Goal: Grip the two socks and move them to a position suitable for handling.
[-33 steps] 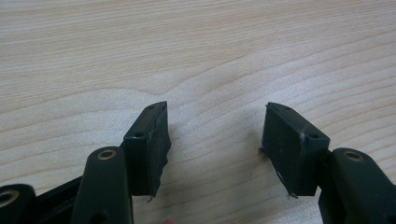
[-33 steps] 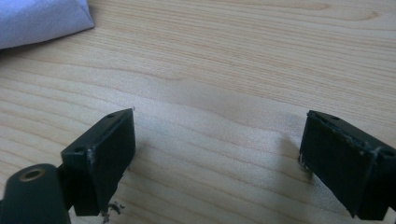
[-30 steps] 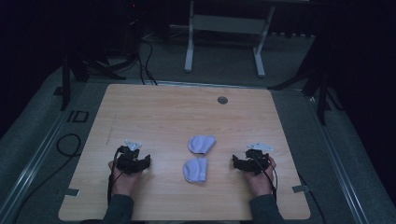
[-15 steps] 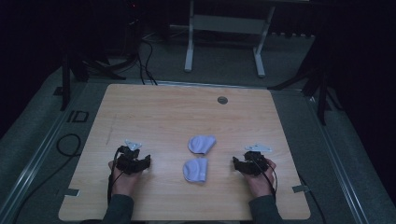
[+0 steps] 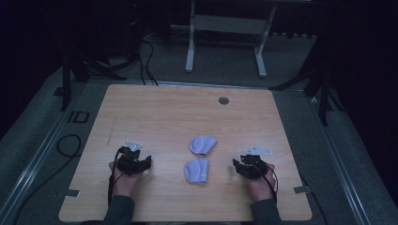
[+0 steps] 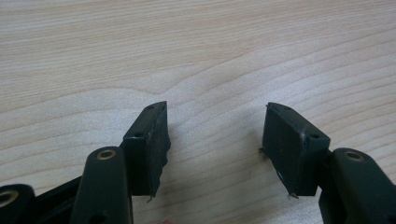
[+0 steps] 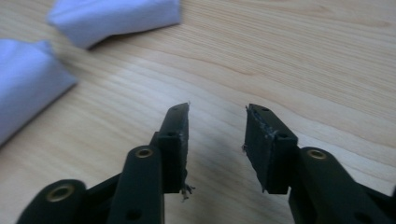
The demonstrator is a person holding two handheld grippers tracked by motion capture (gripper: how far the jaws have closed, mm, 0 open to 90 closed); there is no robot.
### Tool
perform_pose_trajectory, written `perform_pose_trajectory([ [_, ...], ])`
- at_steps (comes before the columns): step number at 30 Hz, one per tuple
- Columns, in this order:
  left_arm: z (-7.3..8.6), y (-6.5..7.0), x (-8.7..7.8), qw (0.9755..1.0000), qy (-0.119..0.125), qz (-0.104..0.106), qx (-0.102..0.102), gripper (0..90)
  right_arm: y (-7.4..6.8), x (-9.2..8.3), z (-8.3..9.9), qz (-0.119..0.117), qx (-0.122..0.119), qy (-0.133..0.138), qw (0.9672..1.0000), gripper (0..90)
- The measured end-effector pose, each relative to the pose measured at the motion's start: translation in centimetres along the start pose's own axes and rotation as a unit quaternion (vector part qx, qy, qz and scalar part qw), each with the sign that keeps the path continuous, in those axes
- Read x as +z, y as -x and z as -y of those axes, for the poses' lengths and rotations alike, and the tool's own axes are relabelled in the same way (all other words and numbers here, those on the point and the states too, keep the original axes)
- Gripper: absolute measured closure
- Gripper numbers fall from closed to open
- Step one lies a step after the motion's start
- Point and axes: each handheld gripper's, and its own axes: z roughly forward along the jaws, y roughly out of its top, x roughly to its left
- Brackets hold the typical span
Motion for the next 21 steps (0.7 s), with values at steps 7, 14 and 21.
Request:
perform_pose_trajectory([
  [7, 0.0, 0.0, 0.0, 1.0, 0.001, -0.001, 0.001, 41.2, -1.7, -0.7, -0.5, -0.019, -0.033, -0.002, 0.9993, 67.2],
  [14, 0.0, 0.1, 0.0, 1.0, 0.001, 0.0, 0.001, 41.2, -3.3, -1.0, -0.9, -0.041, -0.056, -0.003, 0.9976, 69.0],
  [21, 0.0, 0.0, 0.0, 1.0, 0.002, 0.0, 0.0, 40.9, -4.9, -1.0, -1.5, -0.069, -0.077, -0.011, 0.9946, 68.5],
])
